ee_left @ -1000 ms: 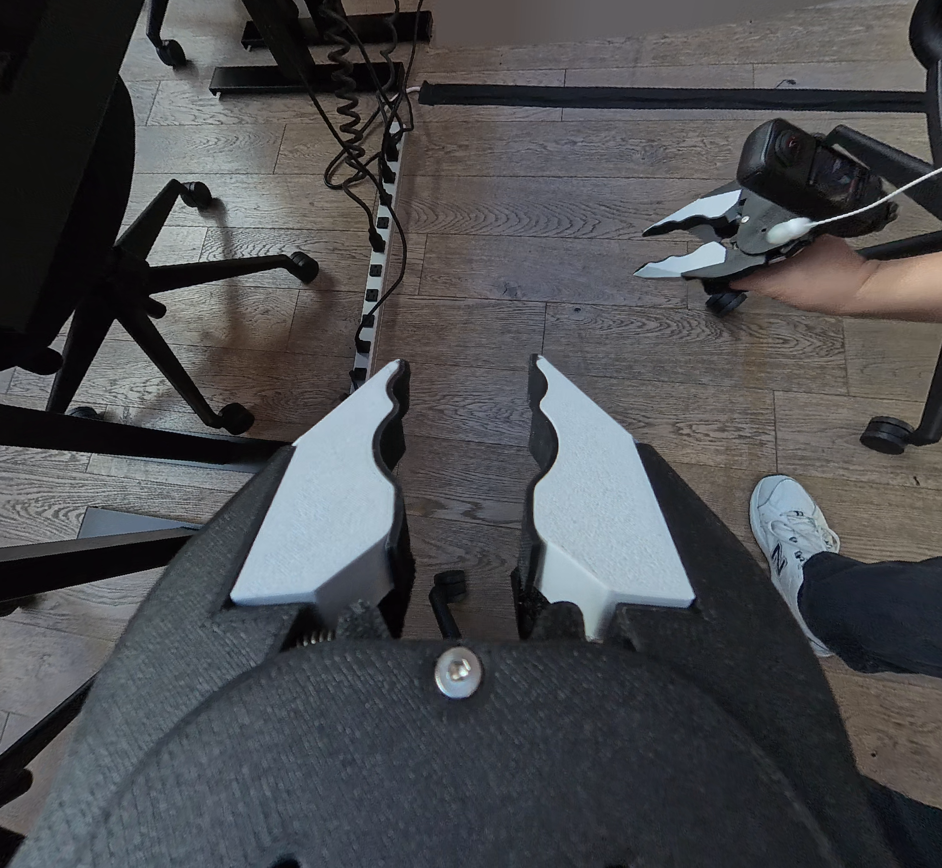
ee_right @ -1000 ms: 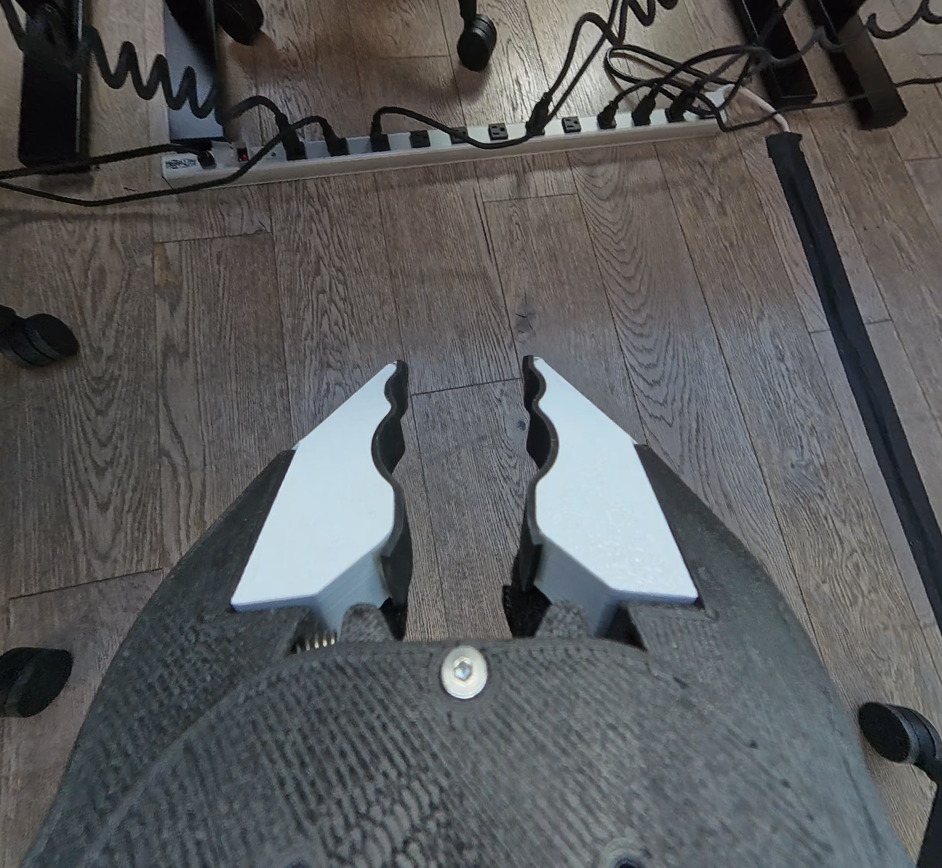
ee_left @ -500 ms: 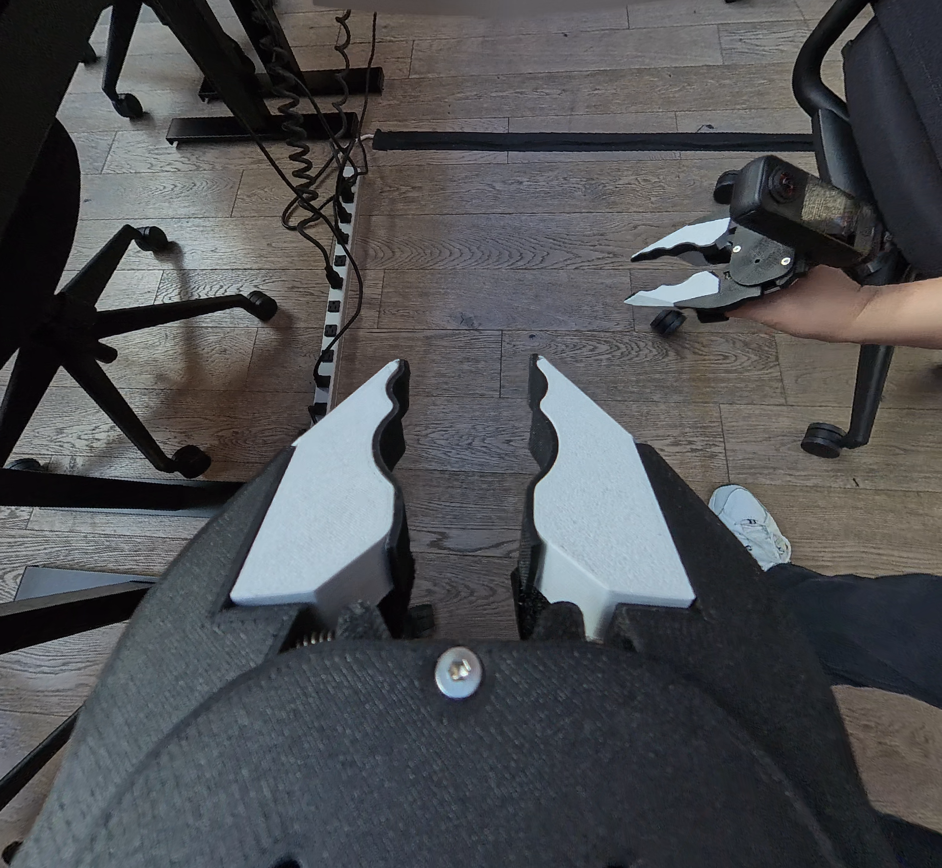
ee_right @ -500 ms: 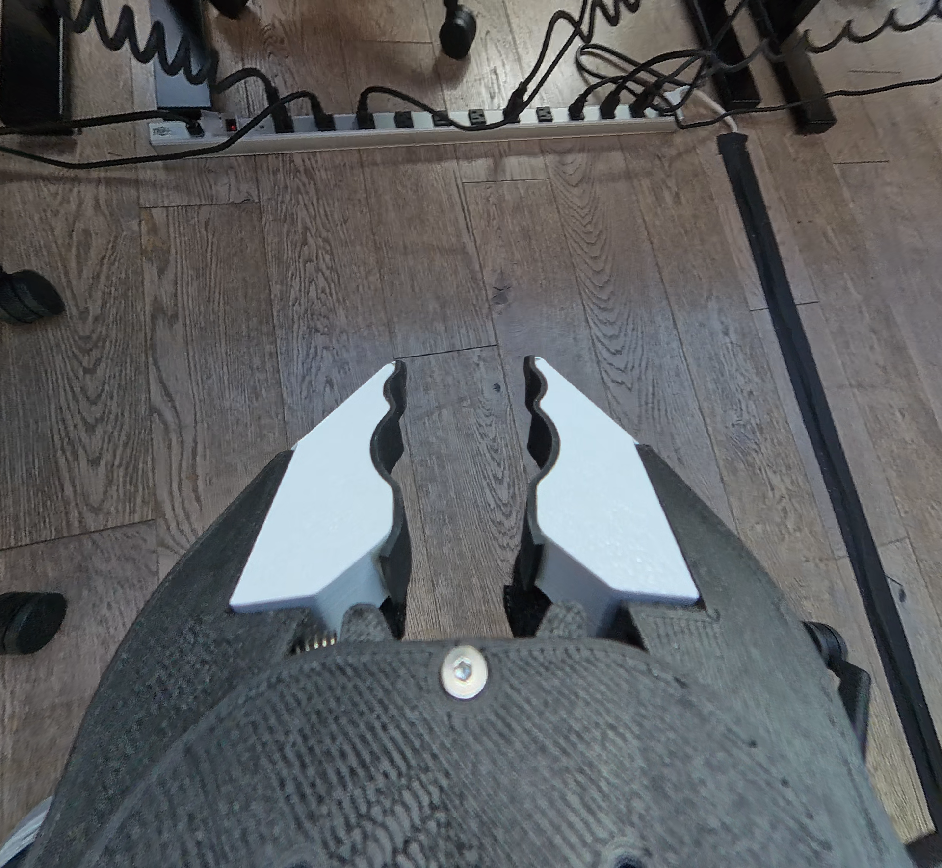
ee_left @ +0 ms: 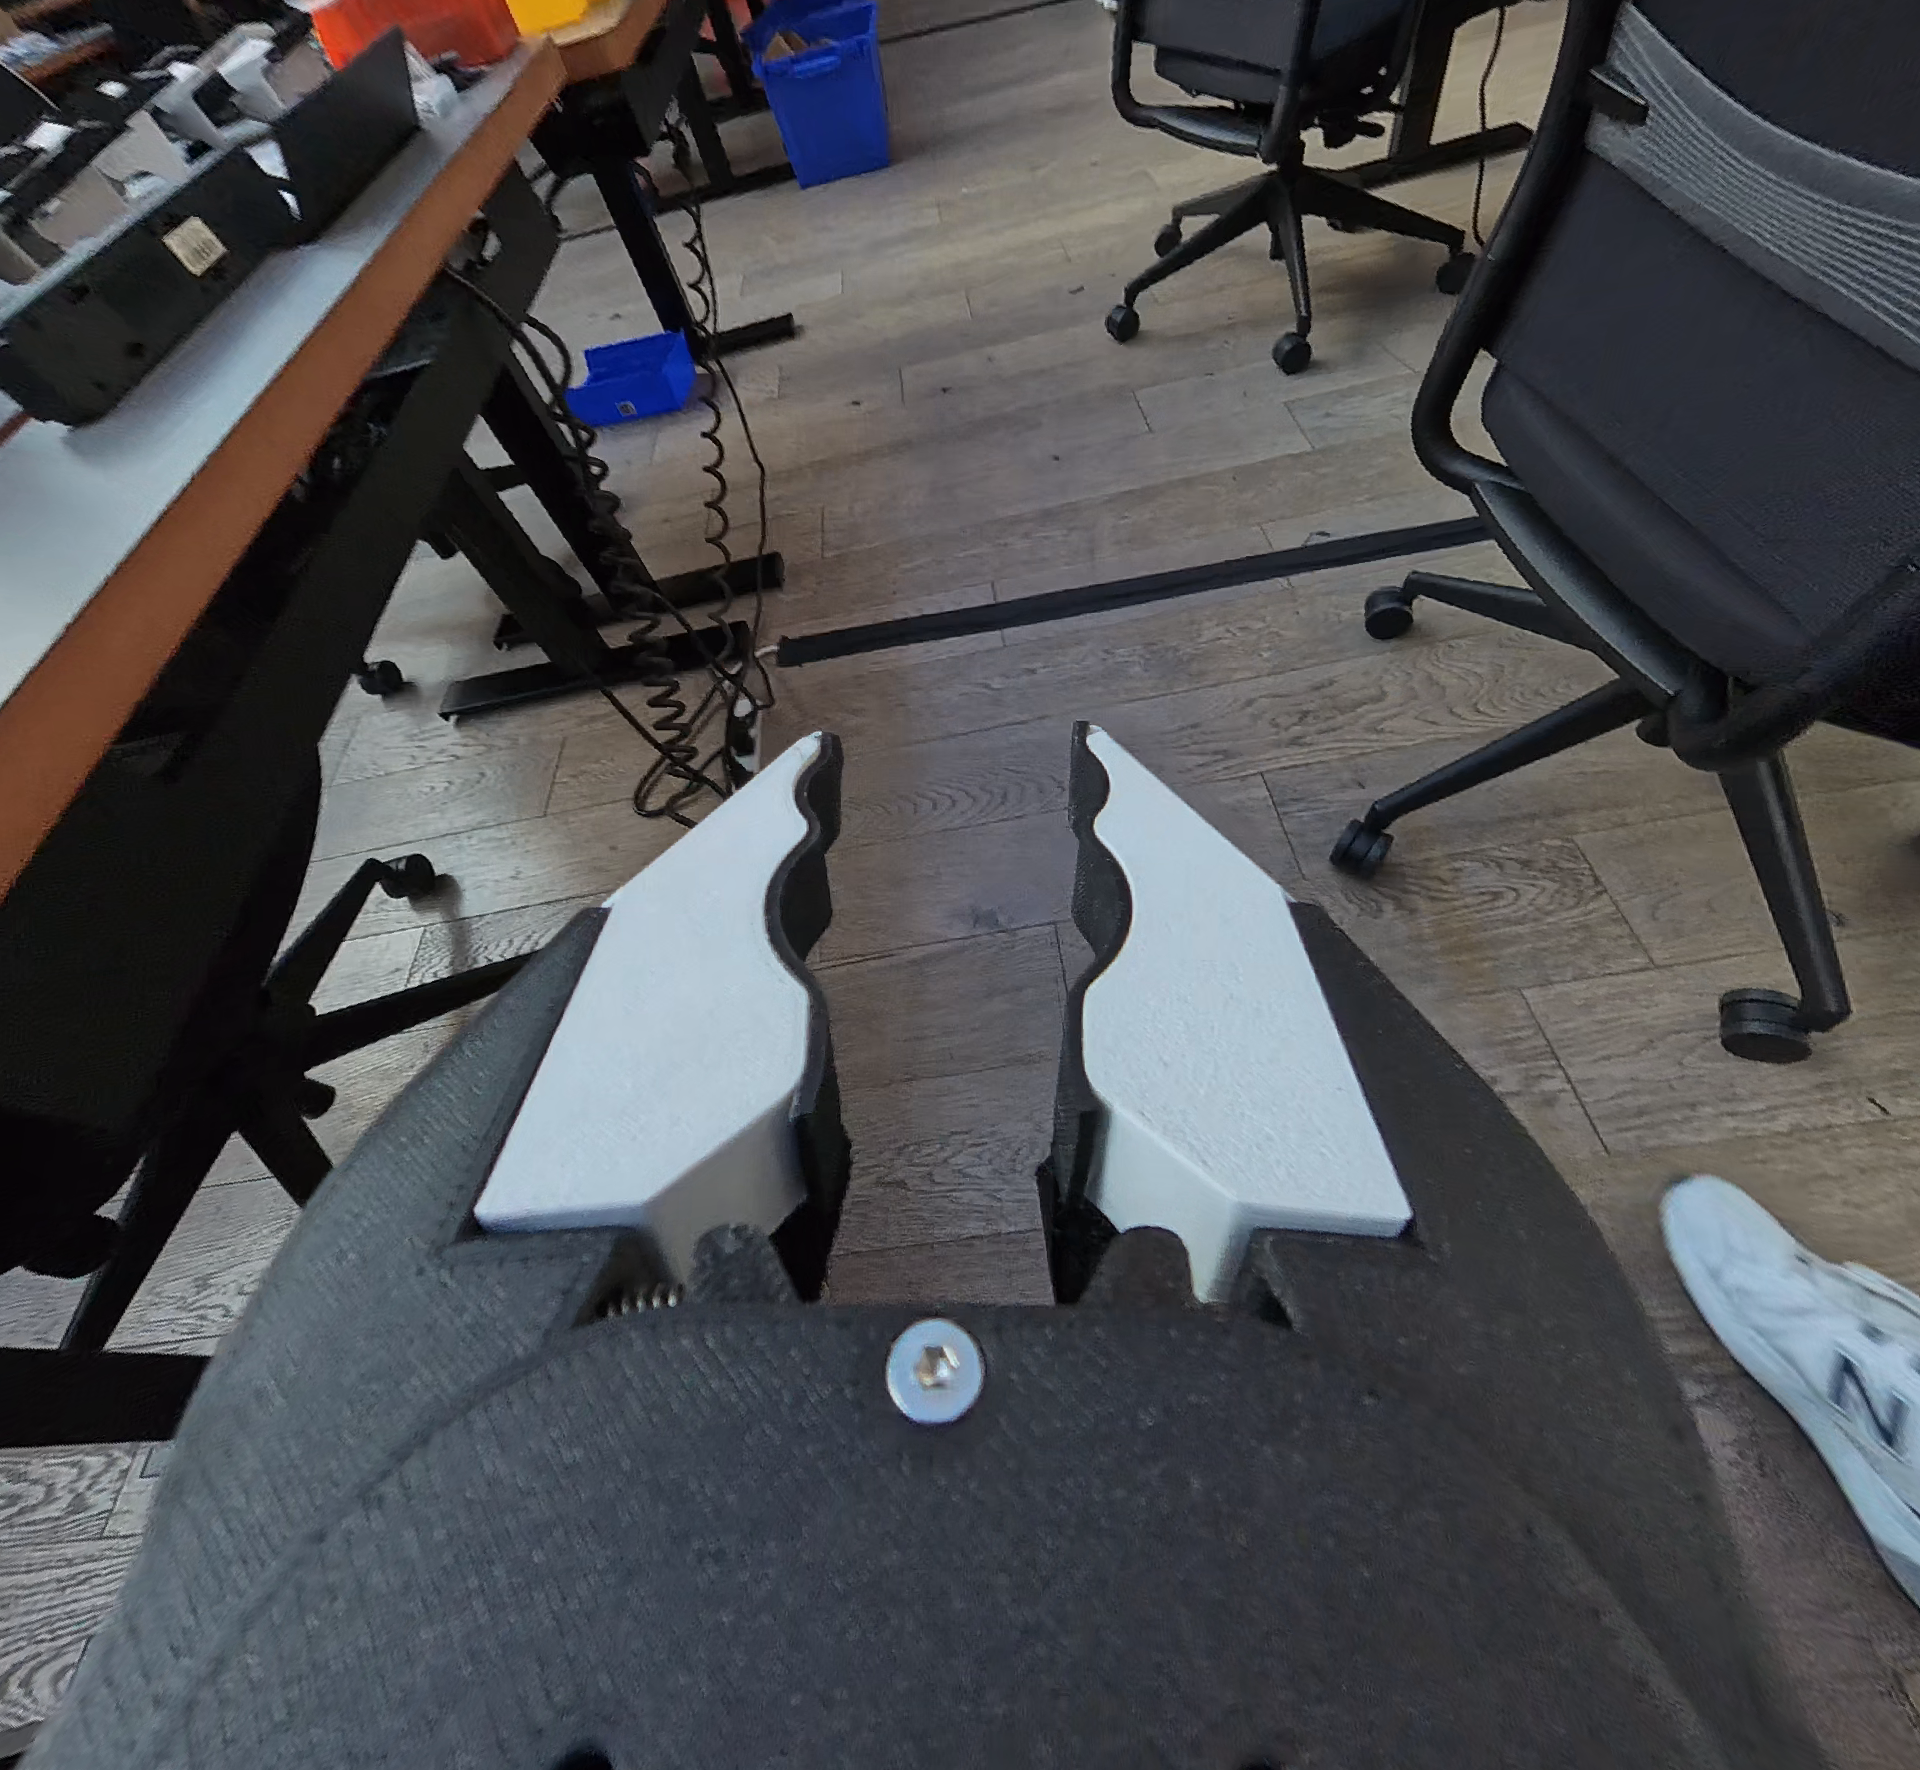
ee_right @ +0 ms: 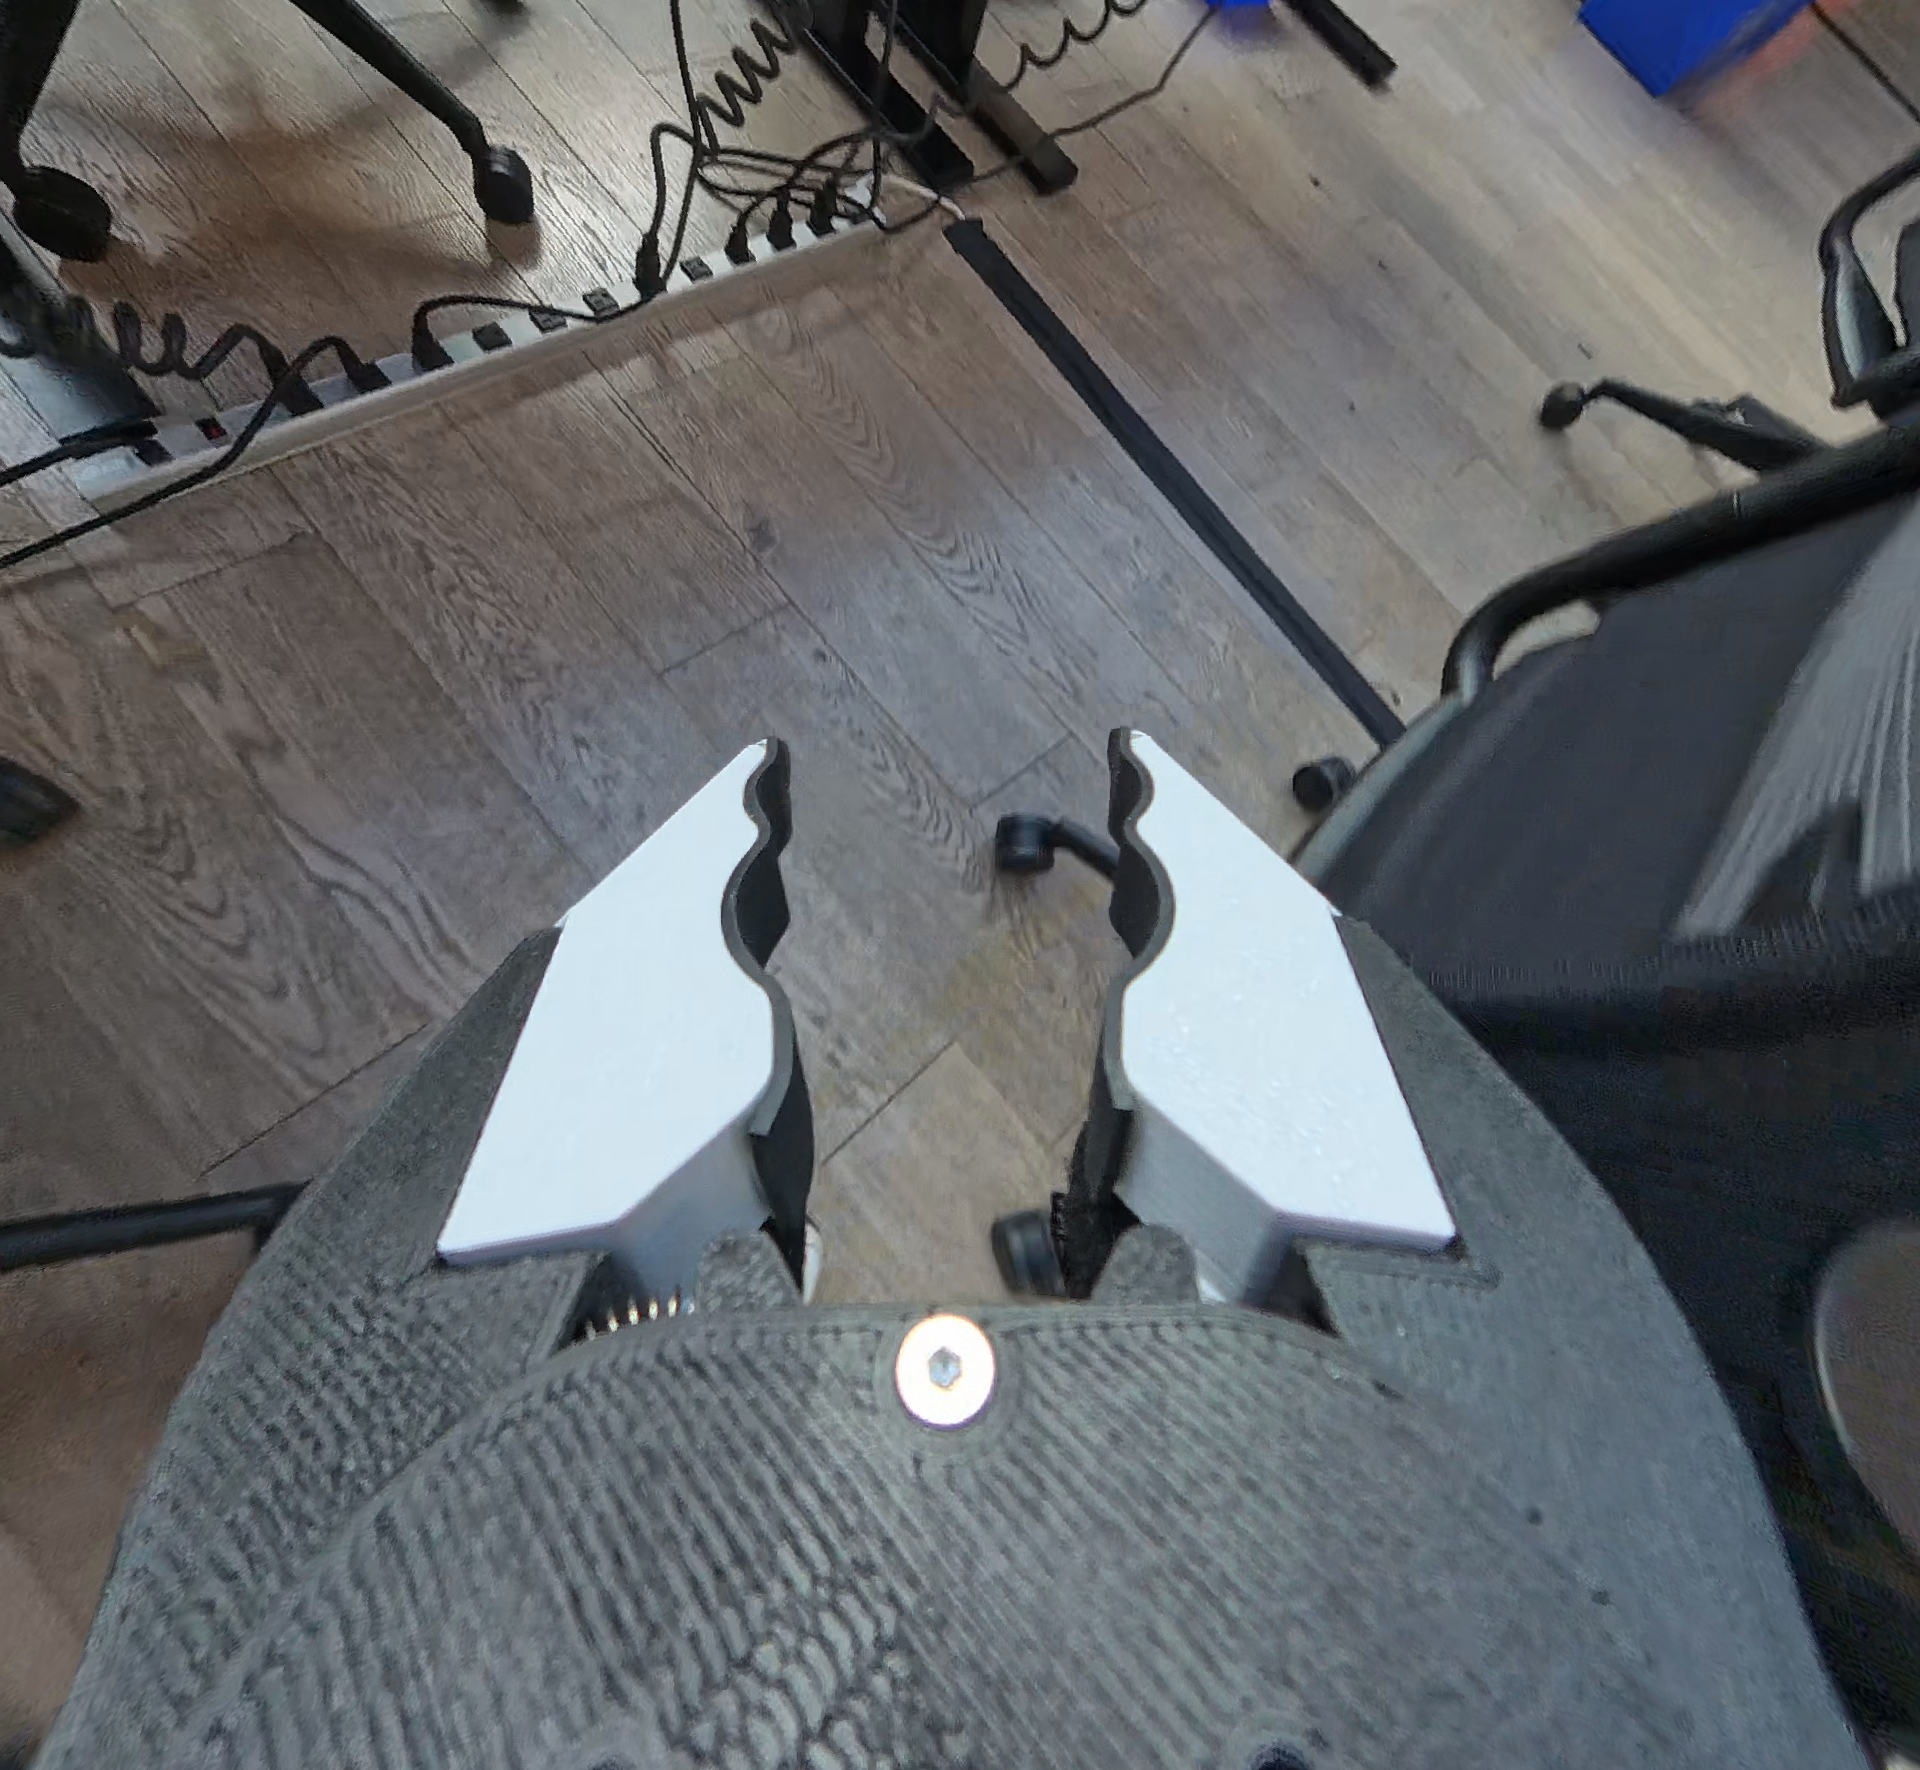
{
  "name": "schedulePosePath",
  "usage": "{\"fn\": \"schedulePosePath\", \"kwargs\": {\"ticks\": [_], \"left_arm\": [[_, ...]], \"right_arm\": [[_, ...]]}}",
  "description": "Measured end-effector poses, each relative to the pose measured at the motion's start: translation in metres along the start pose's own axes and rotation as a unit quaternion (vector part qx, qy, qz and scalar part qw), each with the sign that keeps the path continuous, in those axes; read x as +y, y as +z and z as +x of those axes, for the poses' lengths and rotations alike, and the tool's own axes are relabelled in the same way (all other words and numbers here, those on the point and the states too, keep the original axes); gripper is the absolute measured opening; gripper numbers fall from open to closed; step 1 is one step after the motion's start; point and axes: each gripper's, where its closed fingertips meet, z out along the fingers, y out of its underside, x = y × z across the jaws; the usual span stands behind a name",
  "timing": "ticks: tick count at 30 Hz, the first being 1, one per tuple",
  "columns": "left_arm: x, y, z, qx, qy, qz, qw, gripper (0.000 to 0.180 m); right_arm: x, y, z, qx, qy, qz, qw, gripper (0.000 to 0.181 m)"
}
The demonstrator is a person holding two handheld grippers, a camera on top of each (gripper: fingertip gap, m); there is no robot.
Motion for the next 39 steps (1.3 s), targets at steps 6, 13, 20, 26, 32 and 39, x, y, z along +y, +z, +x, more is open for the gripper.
{"fn": "schedulePosePath", "kwargs": {"ticks": [6,13,20,26,32,39], "left_arm": [[-0.025,-0.08,0.005,-0.03,-0.087,0.08,0.993,0.047],[-0.021,-0.226,0.145,0.017,-0.102,0.075,0.992,0.049],[-0.012,-0.464,0.303,0.087,-0.154,-0.001,0.984,0.058],[0.071,-0.613,0.398,0.137,-0.078,-0.082,0.984,0.057],[0.153,-0.723,0.42,0.188,-0.088,-0.123,0.97,0.063],[0.316,-0.892,0.365,0.195,-0.085,-0.146,0.966,0.06]], "right_arm": [[0.103,-0.156,-0.052,0.031,0.064,-0.065,0.995,0.066],[0.138,-0.312,-0.078,0.075,0.132,-0.051,0.987,0.067],[0.201,-0.498,-0.139,0.122,0.167,-0.038,0.978,0.065],[0.322,-0.649,-0.226,0.162,0.226,-0.09,0.956,0.056],[0.388,-0.726,-0.332,0.183,0.227,-0.118,0.949,0.059],[0.431,-0.792,-0.509,0.158,0.186,-0.14,0.96,0.055]]}}
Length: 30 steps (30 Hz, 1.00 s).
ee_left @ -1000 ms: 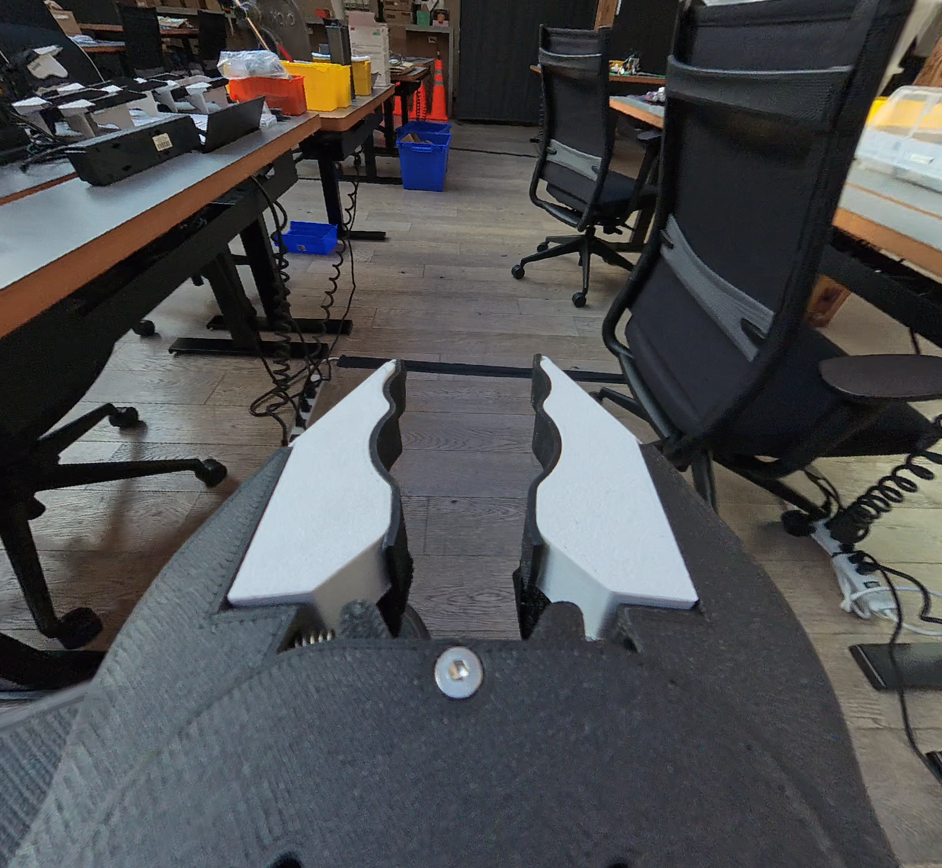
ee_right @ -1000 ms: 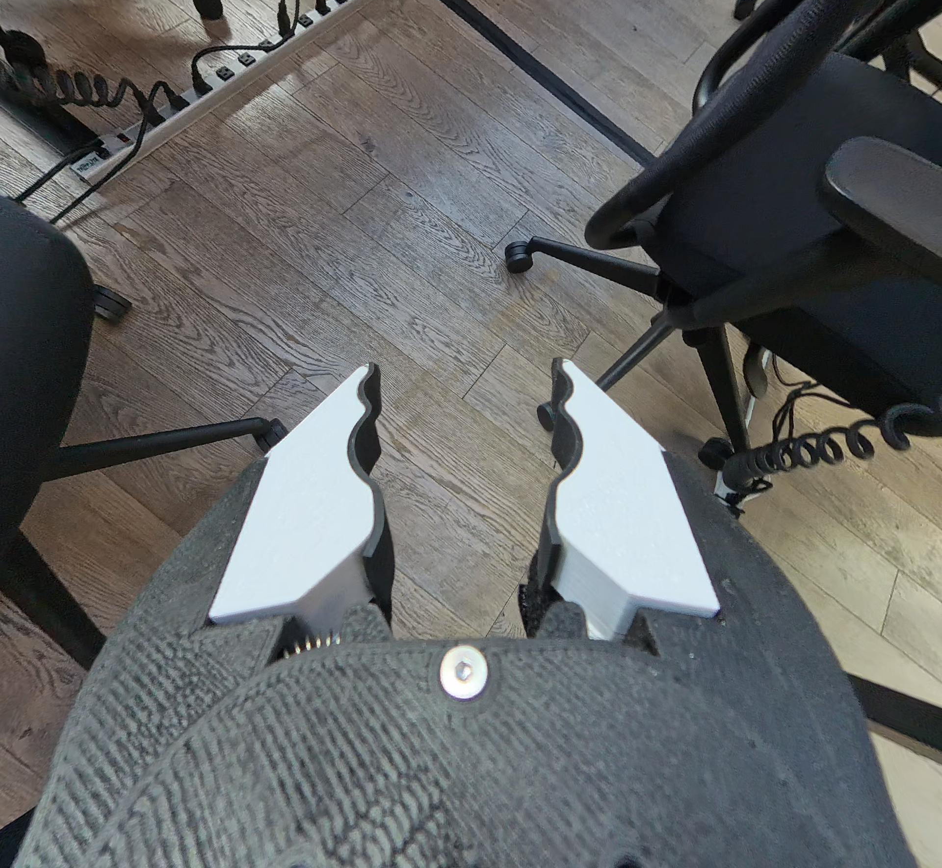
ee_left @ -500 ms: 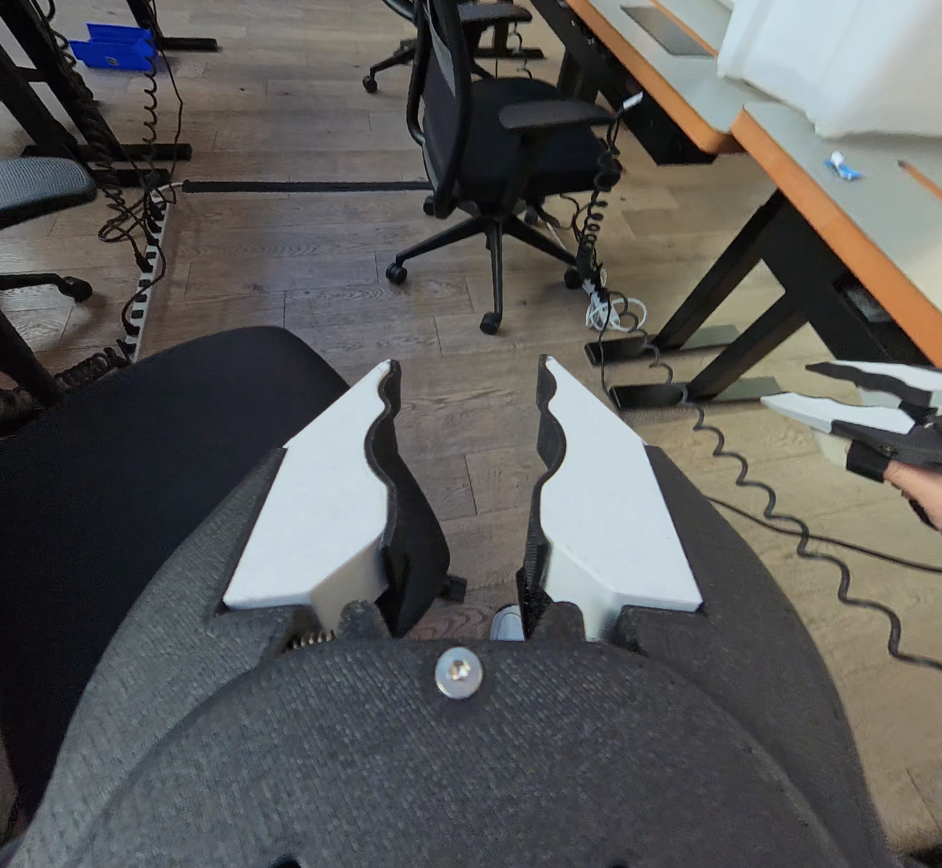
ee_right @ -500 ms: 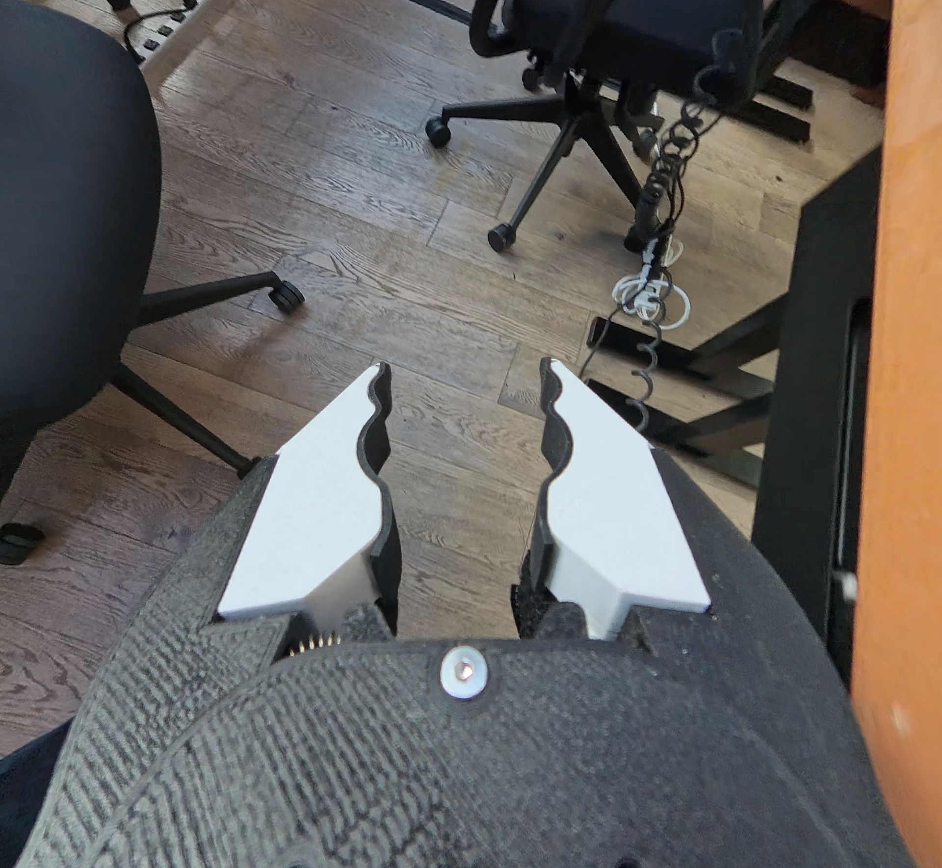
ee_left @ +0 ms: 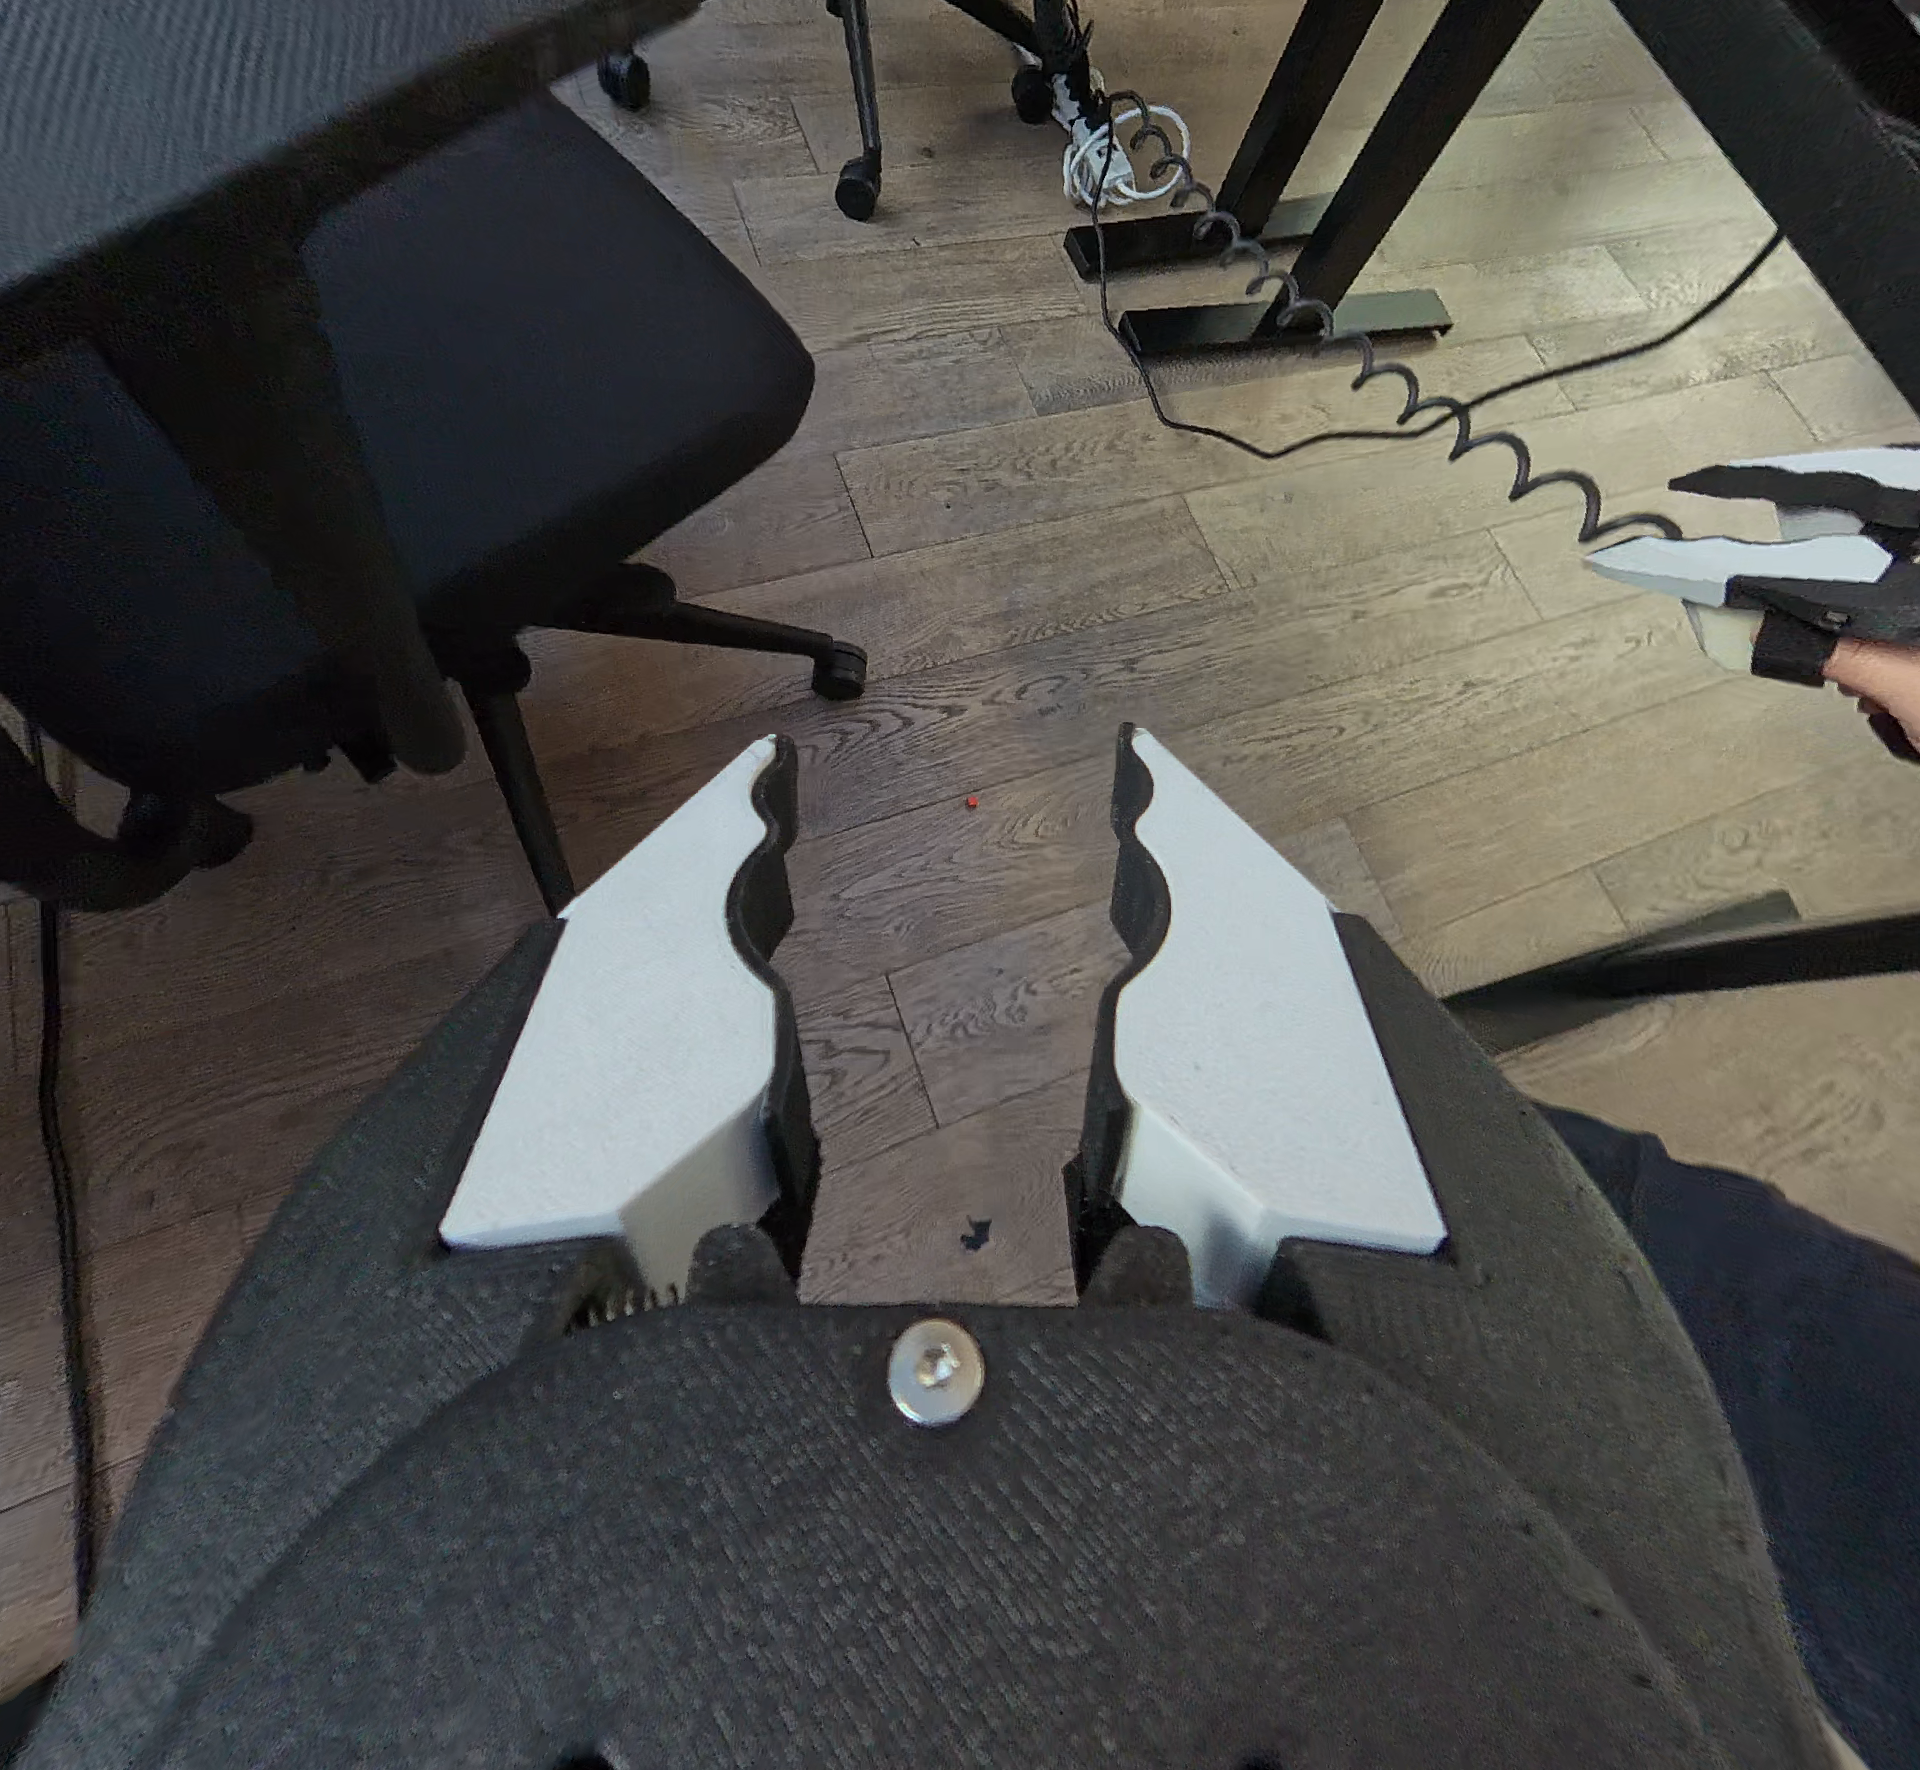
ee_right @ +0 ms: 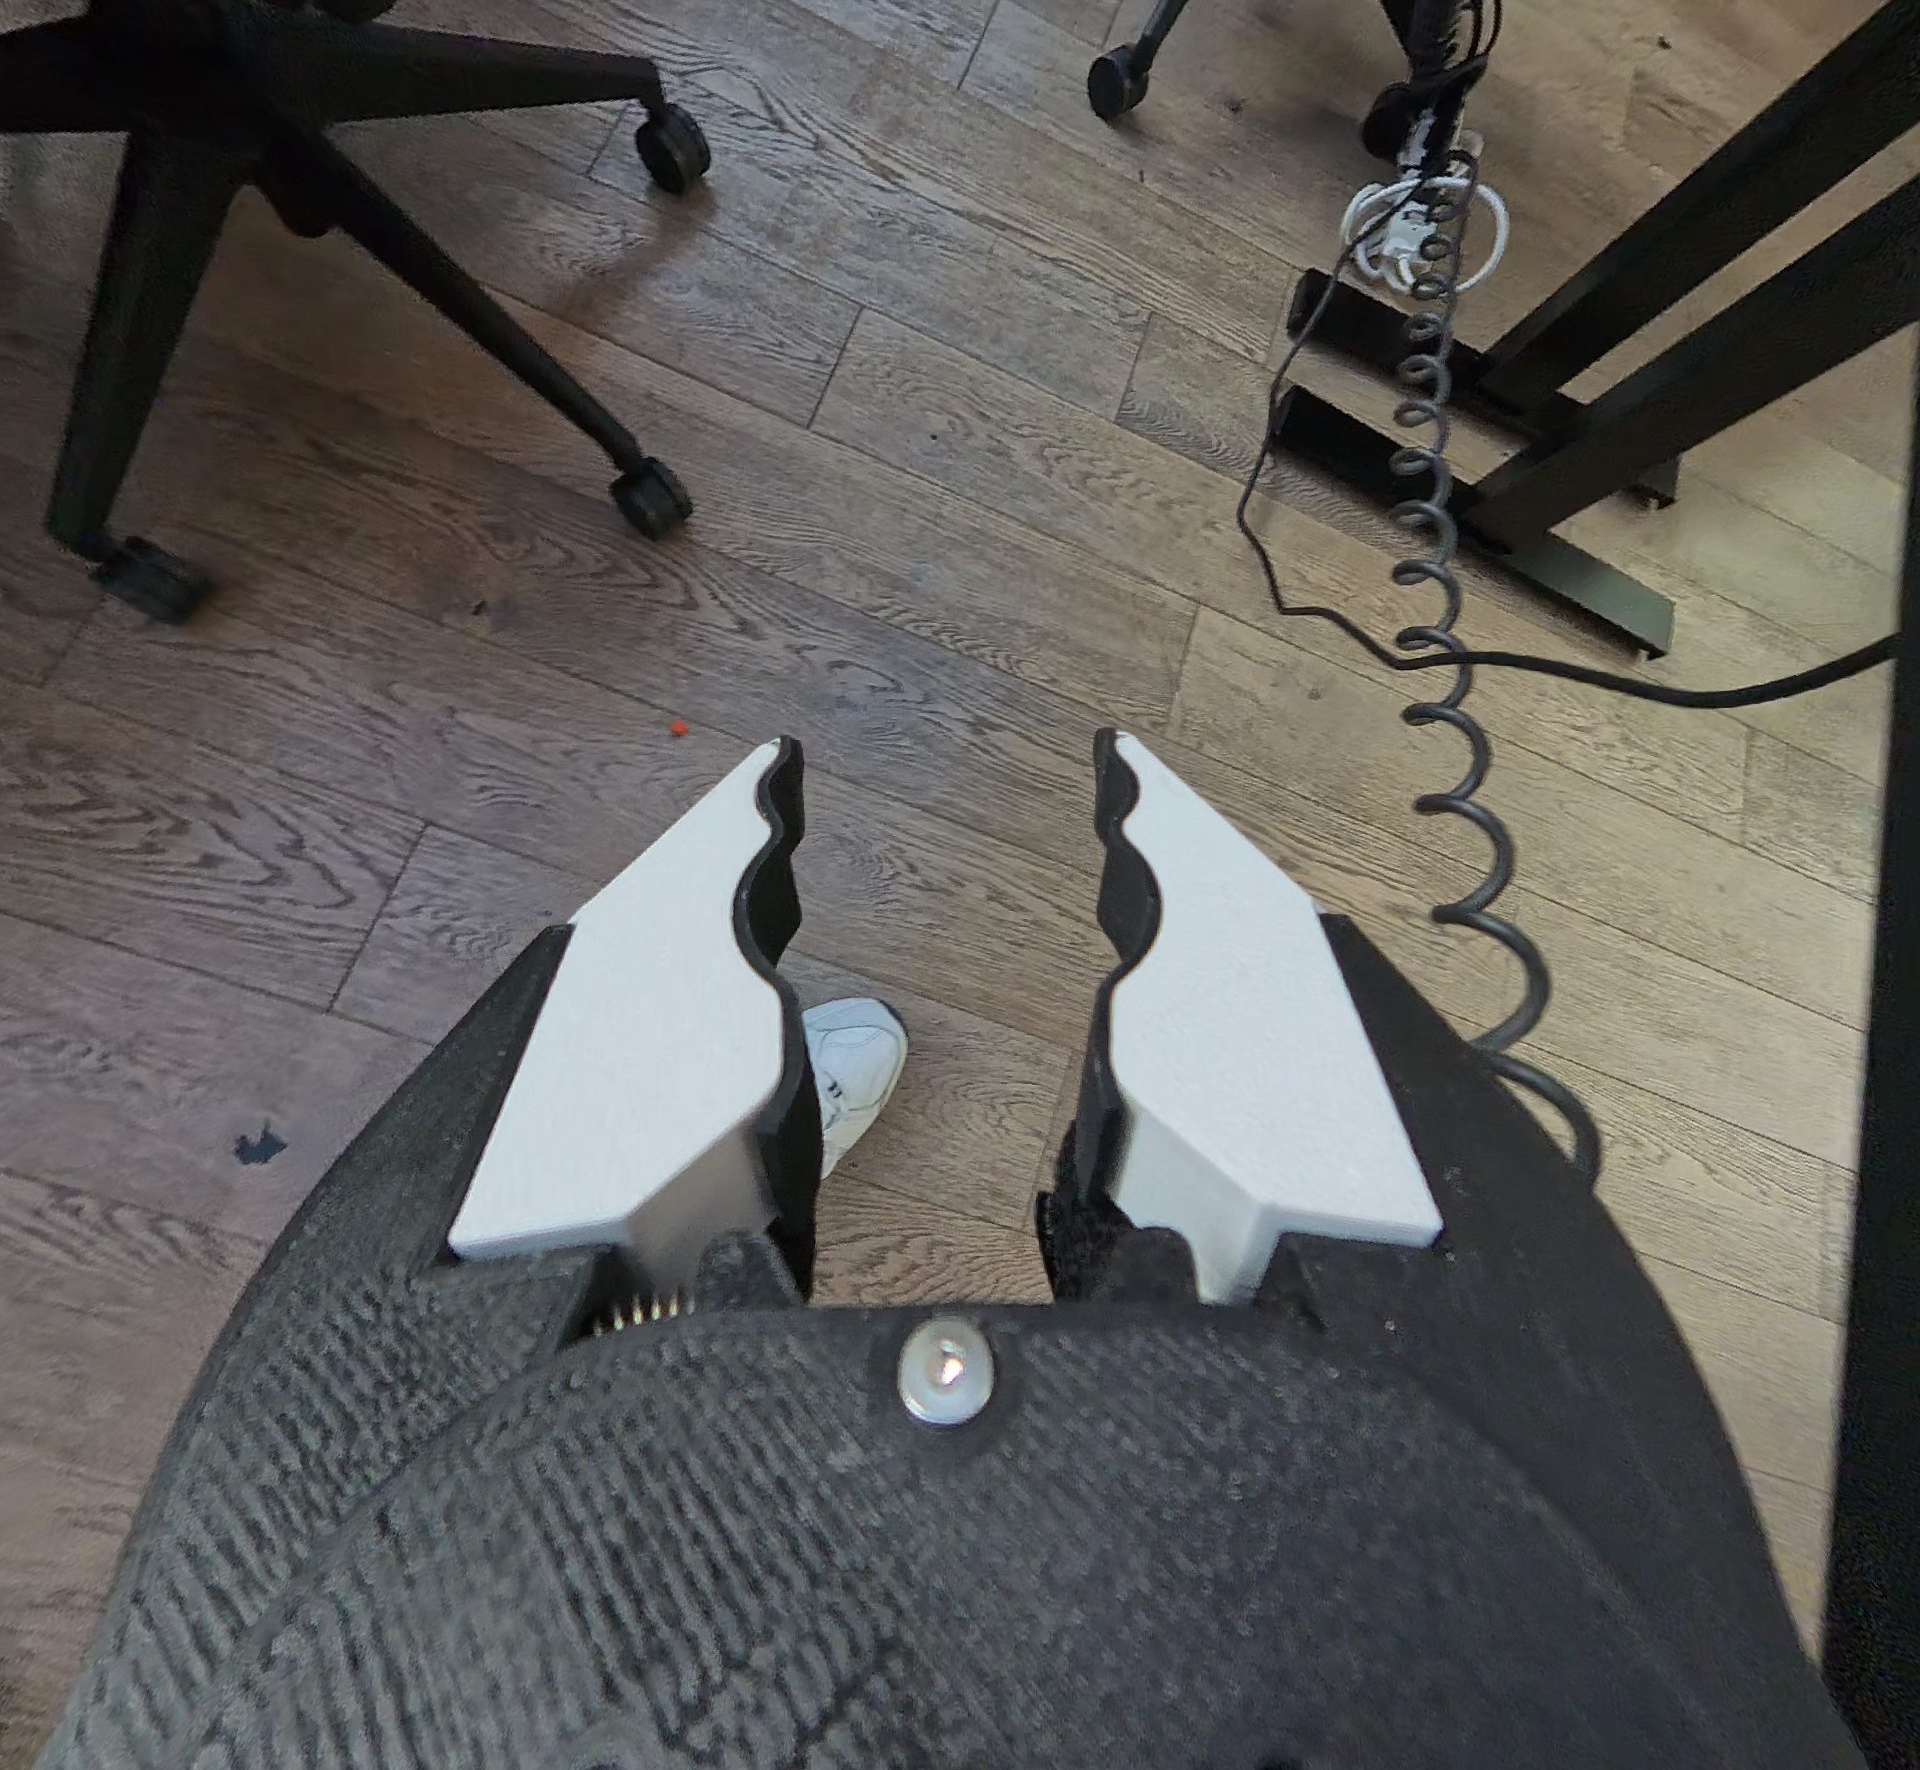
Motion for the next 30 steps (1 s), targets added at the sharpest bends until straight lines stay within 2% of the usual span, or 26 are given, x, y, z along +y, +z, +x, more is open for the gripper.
{"fn": "schedulePosePath", "kwargs": {"ticks": [1,3,7,9,11,17,20,23,27,30], "left_arm": [[0.031,-0.018,-0.005,0.004,0.01,-0.008,1.0,0.062],[0.097,-0.054,-0.015,0.007,0.01,-0.041,0.999,0.066],[0.213,-0.129,-0.041,-0.016,-0.032,-0.111,0.993,0.058],[0.259,-0.15,-0.057,-0.037,-0.062,-0.147,0.987,0.061],[0.29,-0.16,-0.069,-0.053,-0.096,-0.154,0.982,0.06],[0.366,-0.149,-0.099,-0.143,-0.135,-0.174,0.965,0.059],[0.385,-0.119,-0.102,-0.176,-0.156,-0.178,0.955,0.058],[0.378,-0.075,-0.092,-0.151,-0.19,-0.157,0.957,0.056],[0.365,-0.023,-0.082,-0.105,-0.183,-0.171,0.962,0.058],[0.353,0.009,-0.071,-0.052,-0.191,-0.186,0.962,0.06]], "right_arm": [[0.017,-0.007,-0.029,-0.027,0.004,0.007,1.0,0.048],[0.058,-0.003,-0.097,-0.102,0.023,0.005,0.994,0.044],[0.139,0.062,-0.208,-0.222,-0.032,-0.099,0.969,0.038],[0.157,0.113,-0.237,-0.252,-0.042,-0.137,0.957,0.034],[0.169,0.171,-0.256,-0.282,-0.047,-0.161,0.945,0.032],[0.217,0.345,-0.269,-0.306,-0.236,-0.2,0.9,0.033],[0.237,0.419,-0.27,-0.296,-0.266,-0.209,0.893,0.031],[0.248,0.467,-0.265,-0.281,-0.299,-0.202,0.889,0.032],[0.263,0.499,-0.252,-0.258,-0.344,-0.206,0.879,0.032],[0.267,0.51,-0.253,-0.276,-0.33,-0.211,0.878,0.029]]}}
